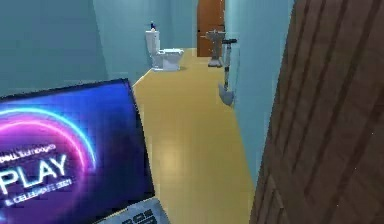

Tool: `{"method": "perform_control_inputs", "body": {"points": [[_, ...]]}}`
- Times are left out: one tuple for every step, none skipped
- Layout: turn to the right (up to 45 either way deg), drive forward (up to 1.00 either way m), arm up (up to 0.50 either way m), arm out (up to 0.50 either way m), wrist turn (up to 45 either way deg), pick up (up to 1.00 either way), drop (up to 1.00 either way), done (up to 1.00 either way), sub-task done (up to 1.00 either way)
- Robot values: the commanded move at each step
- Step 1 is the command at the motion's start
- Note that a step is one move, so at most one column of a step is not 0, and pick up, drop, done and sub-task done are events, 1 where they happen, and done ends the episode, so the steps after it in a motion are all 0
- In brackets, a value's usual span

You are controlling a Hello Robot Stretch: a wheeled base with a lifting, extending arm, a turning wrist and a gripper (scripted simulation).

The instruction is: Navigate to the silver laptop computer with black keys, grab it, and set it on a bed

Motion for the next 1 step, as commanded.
{"method": "perform_control_inputs", "body": {"points": [[0.0,1.0,0.0,0.0,0.0,0.0,0.0,0.0,0.0]]}}
